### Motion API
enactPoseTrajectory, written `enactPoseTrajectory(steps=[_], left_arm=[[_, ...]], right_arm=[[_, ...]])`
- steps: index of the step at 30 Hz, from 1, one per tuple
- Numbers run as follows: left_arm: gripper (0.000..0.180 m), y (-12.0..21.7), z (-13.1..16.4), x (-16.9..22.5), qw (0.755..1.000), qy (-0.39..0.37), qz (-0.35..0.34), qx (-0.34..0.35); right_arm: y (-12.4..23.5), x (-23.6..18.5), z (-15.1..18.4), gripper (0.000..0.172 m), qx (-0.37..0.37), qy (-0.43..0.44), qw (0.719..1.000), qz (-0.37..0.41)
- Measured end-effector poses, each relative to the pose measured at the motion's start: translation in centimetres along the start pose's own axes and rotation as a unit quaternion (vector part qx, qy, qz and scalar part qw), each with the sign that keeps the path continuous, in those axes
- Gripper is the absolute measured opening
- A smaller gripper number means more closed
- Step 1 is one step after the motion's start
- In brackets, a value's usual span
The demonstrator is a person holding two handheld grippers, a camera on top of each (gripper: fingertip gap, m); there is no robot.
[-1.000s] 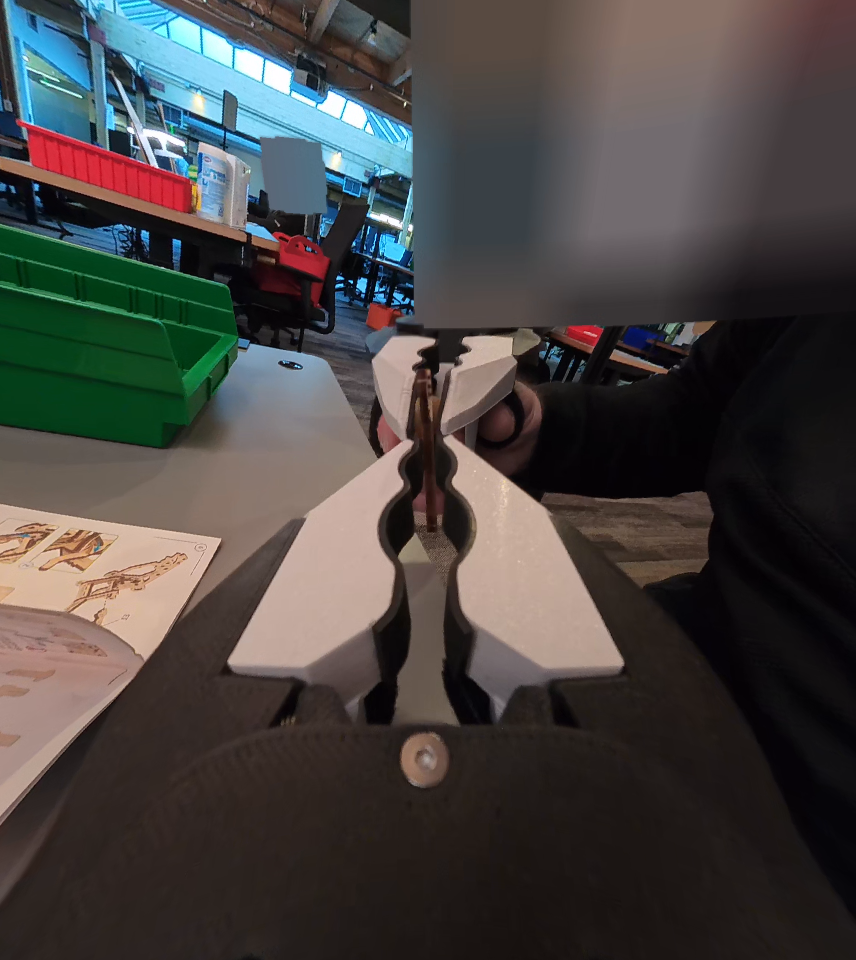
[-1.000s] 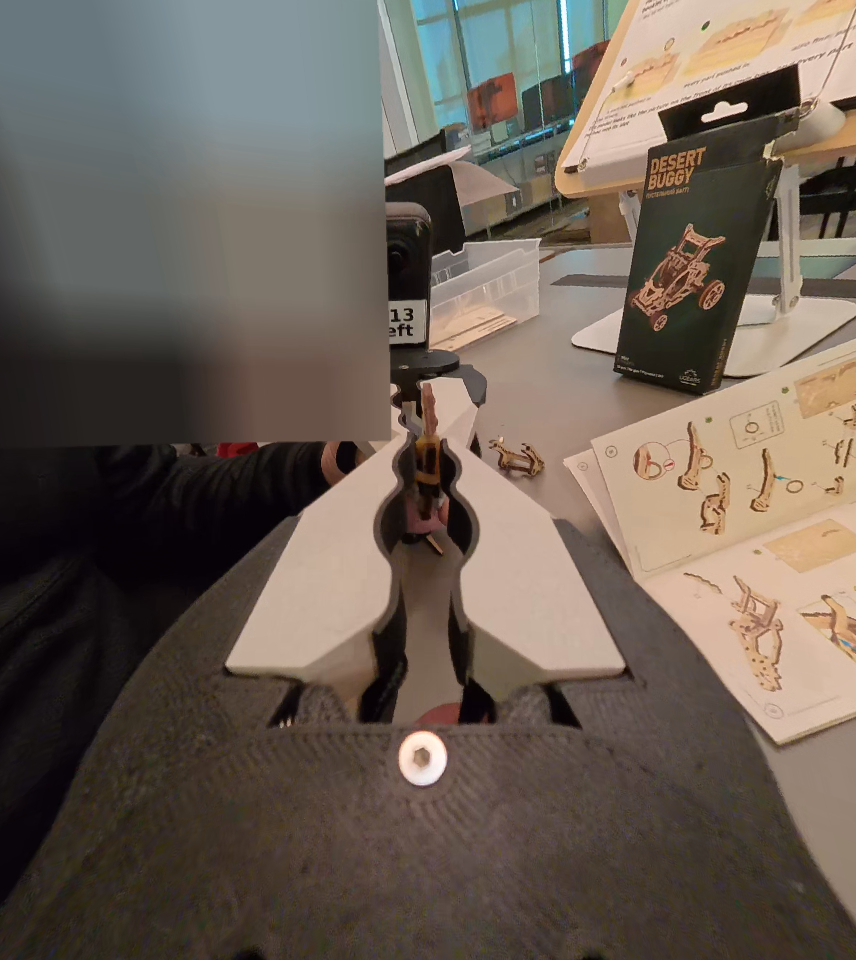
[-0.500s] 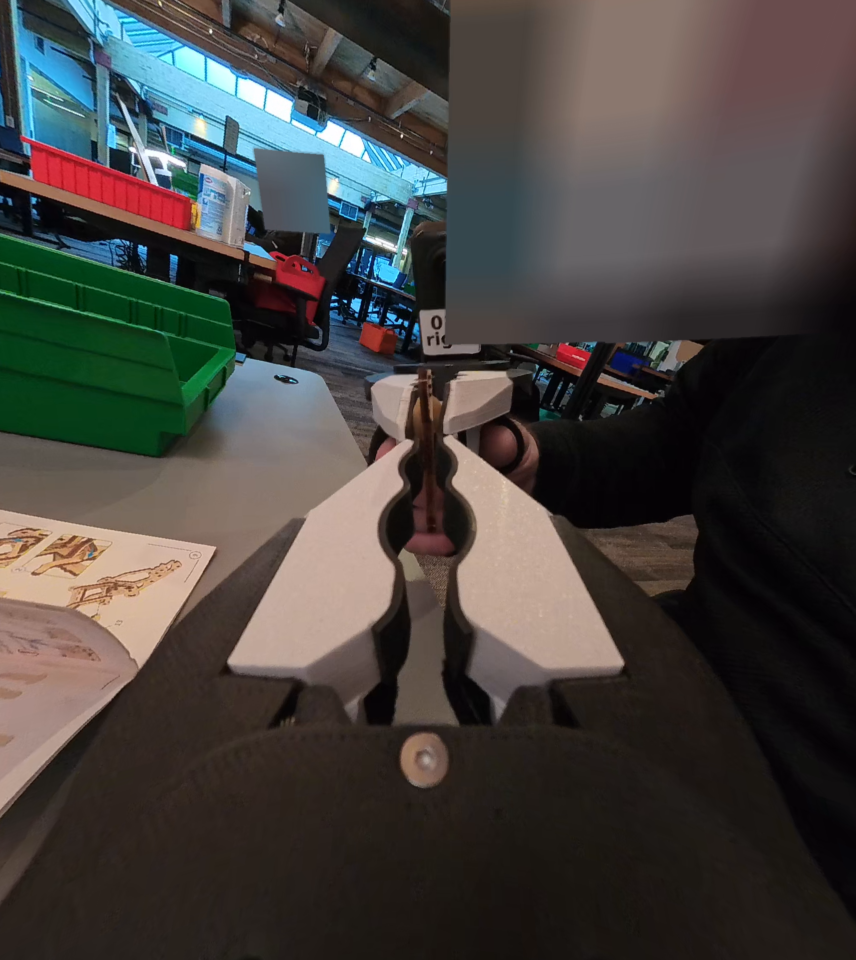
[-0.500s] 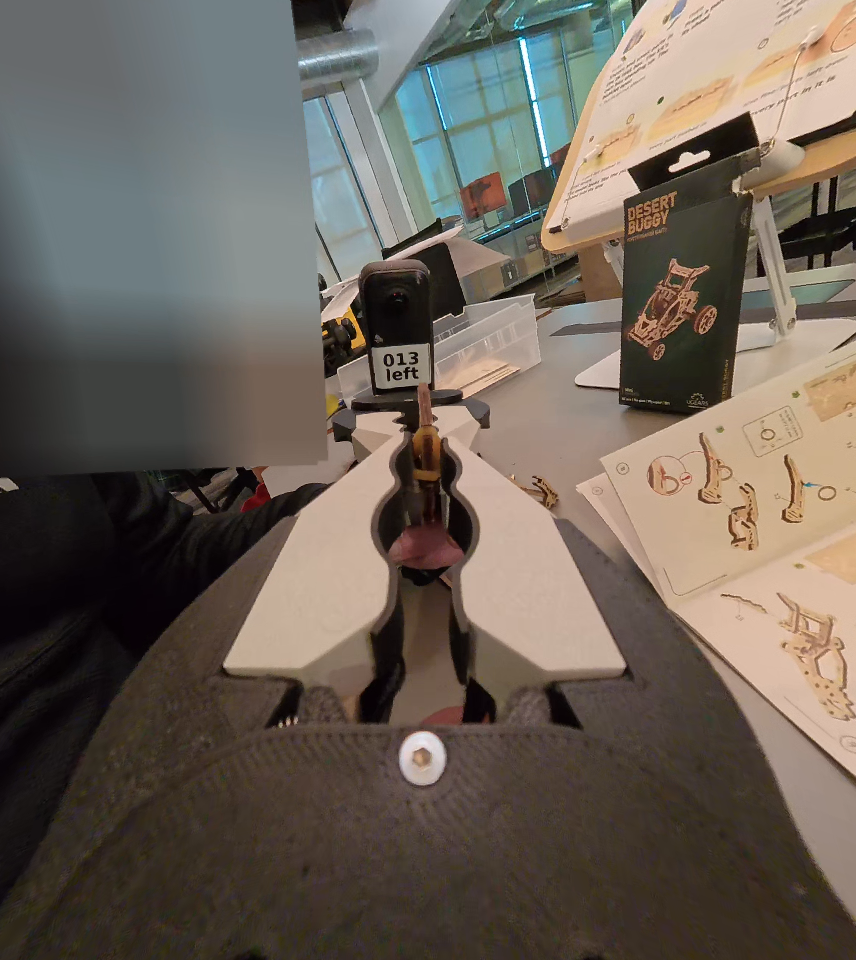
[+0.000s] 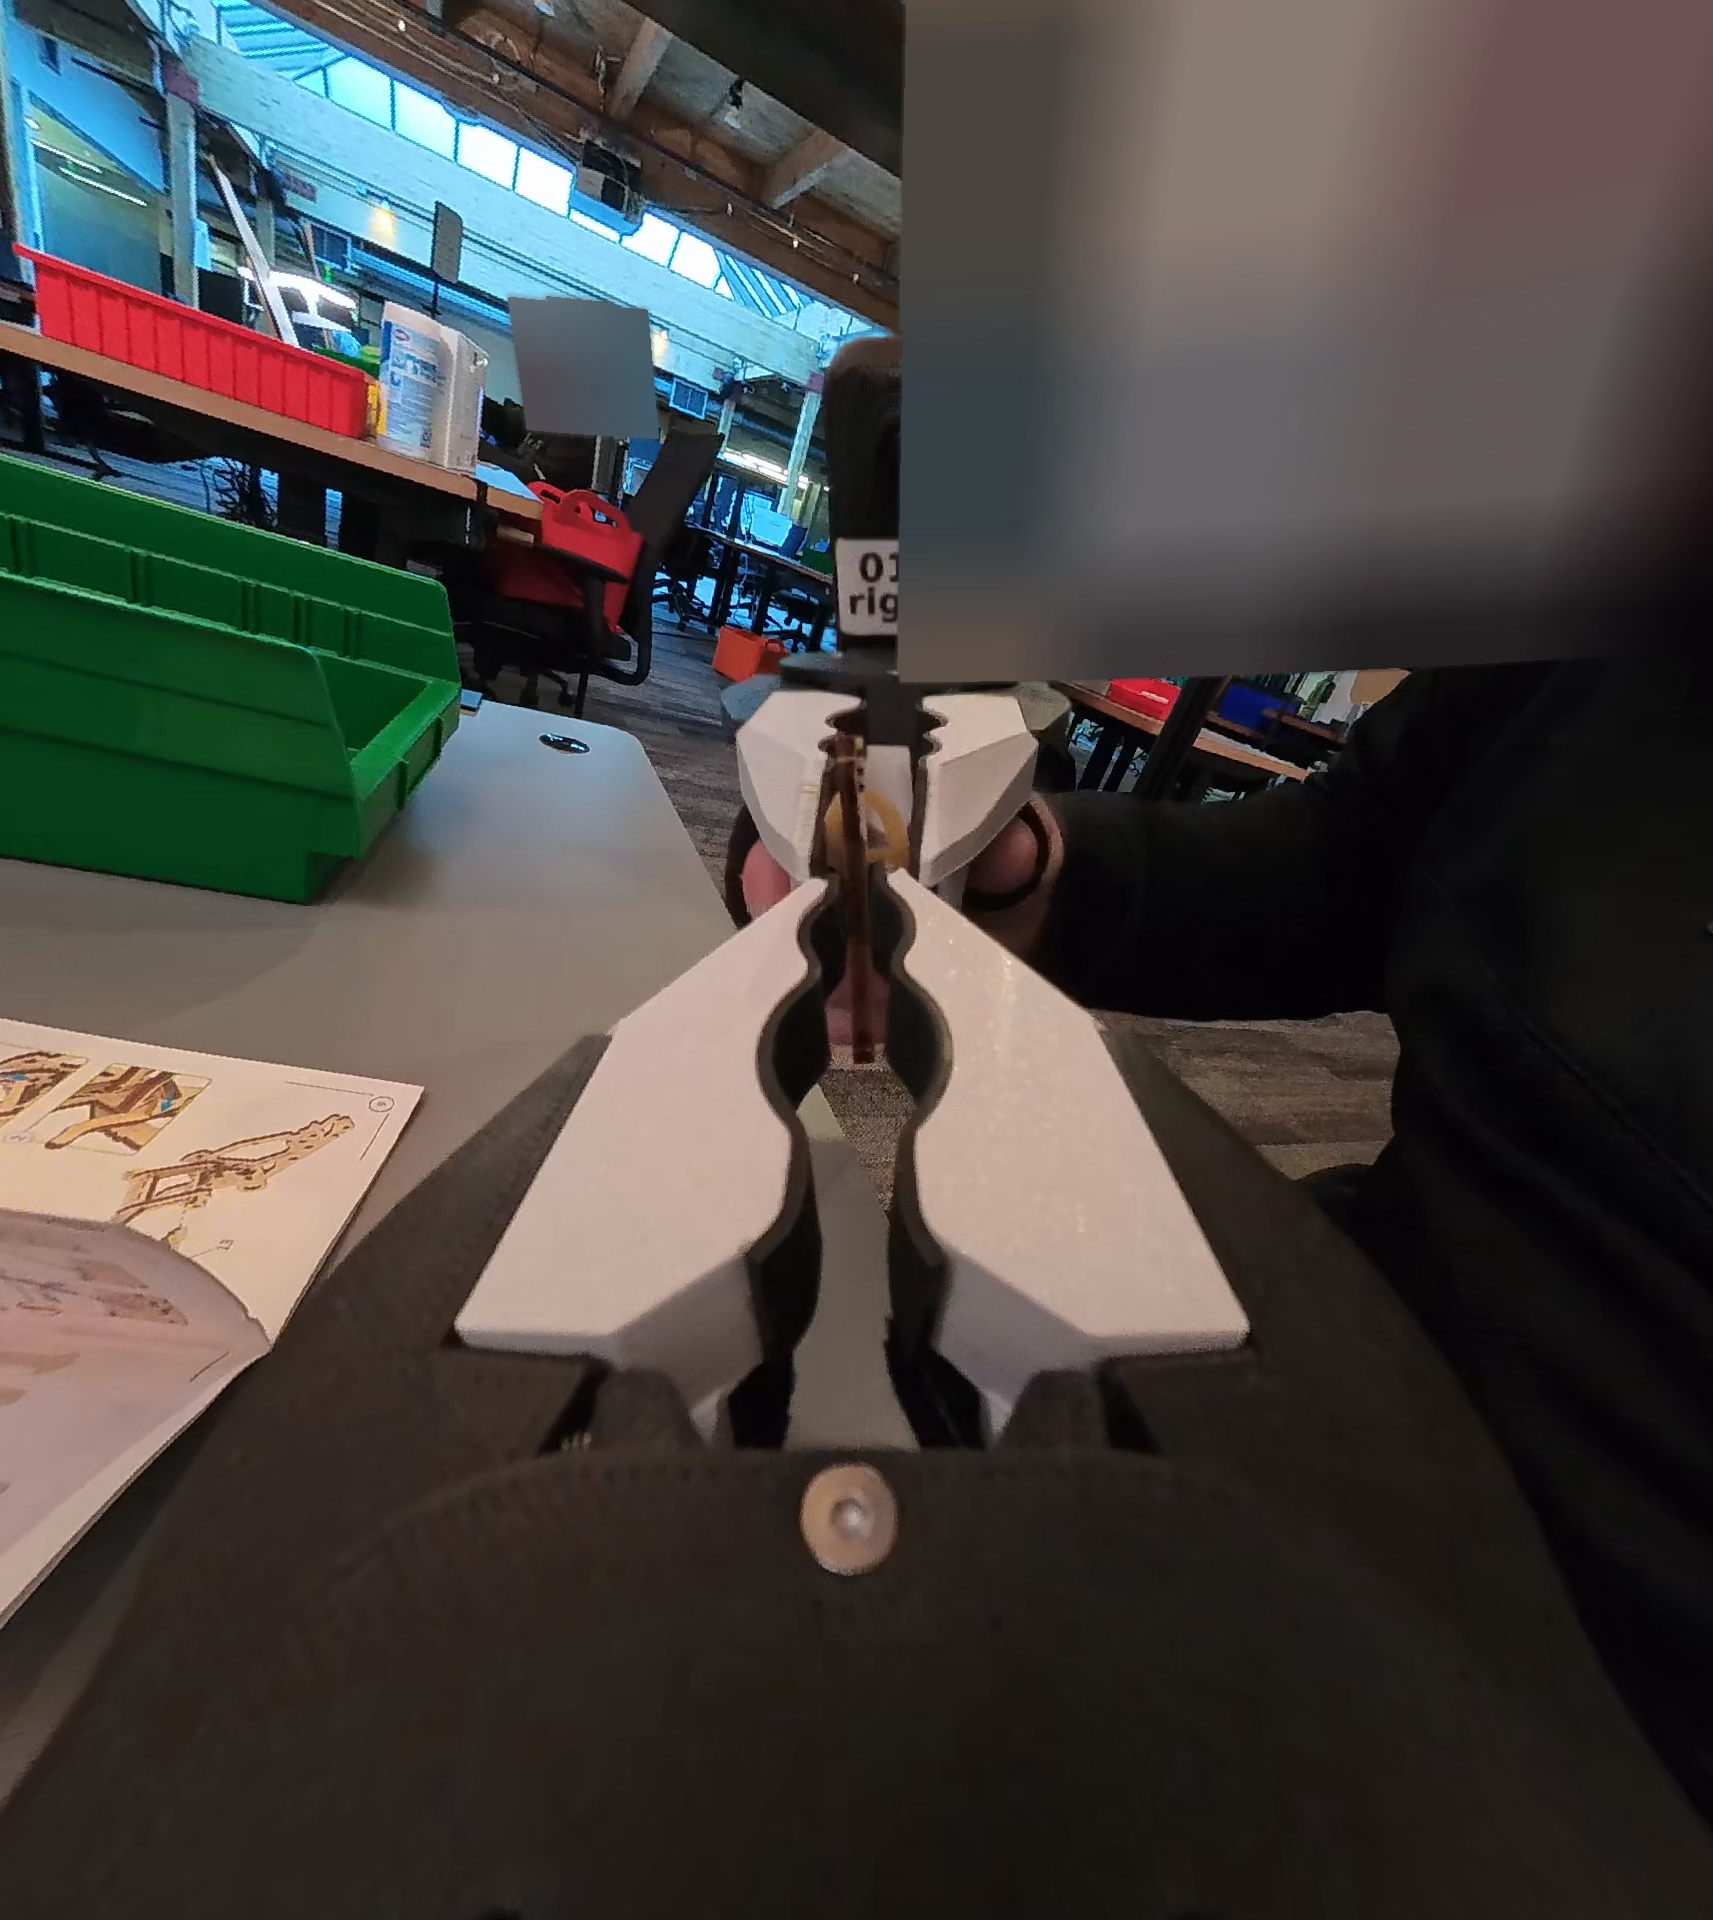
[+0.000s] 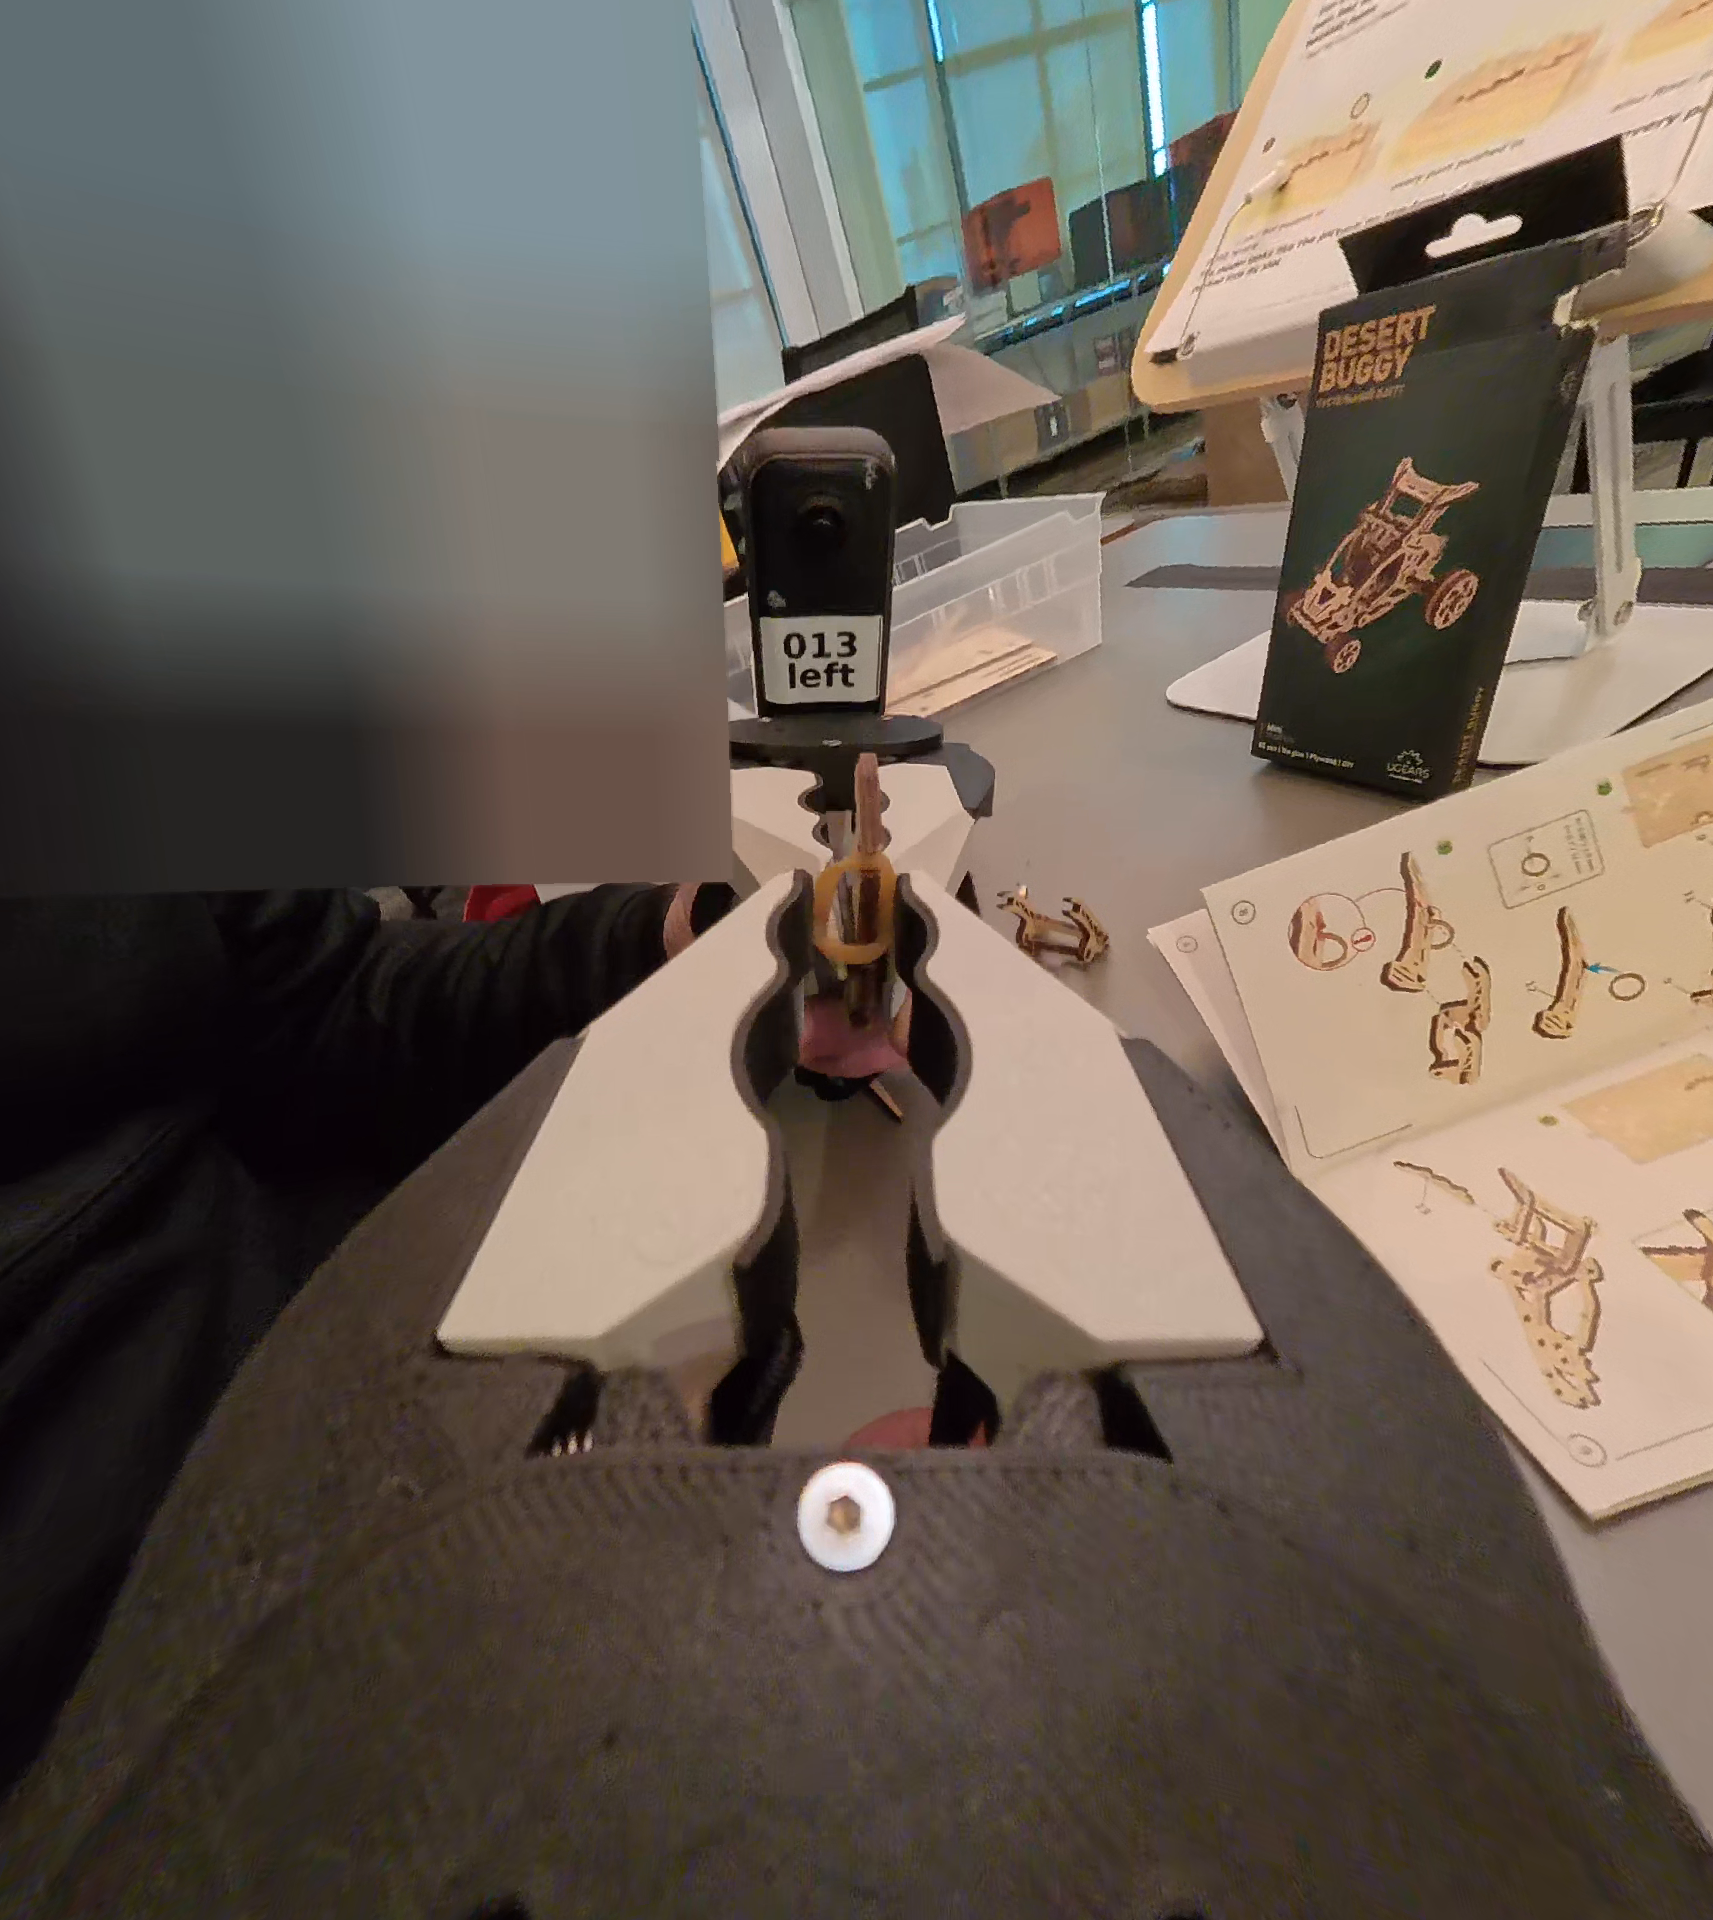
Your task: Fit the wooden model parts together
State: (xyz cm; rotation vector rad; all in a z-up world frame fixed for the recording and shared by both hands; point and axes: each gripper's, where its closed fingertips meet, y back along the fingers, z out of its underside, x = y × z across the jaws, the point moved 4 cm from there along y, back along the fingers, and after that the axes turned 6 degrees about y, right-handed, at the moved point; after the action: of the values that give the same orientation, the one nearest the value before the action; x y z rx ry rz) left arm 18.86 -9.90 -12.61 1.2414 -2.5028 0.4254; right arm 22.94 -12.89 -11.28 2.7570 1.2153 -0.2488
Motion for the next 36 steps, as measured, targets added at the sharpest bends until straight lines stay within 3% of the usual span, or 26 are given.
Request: enactPoseTrajectory(steps=[6,20,36], left_arm=[[0.001,0.4,-0.5,-0.1,1.0,0.006,0.004,0.021],[0.001,0.3,-0.4,0.0,1.0,0.007,0.009,0.014],[0.002,-0.3,0.5,0.5,0.999,-0.026,0.004,-0.026]], right_arm=[[0.6,0.1,-0.5,0.009,-0.034,0.026,0.999,-0.002],[1.1,0.1,-0.5,0.005,-0.066,0.0,0.997,-0.03],[1.5,0.3,-0.5,0.0,-0.29,-0.028,0.952,-0.098]])
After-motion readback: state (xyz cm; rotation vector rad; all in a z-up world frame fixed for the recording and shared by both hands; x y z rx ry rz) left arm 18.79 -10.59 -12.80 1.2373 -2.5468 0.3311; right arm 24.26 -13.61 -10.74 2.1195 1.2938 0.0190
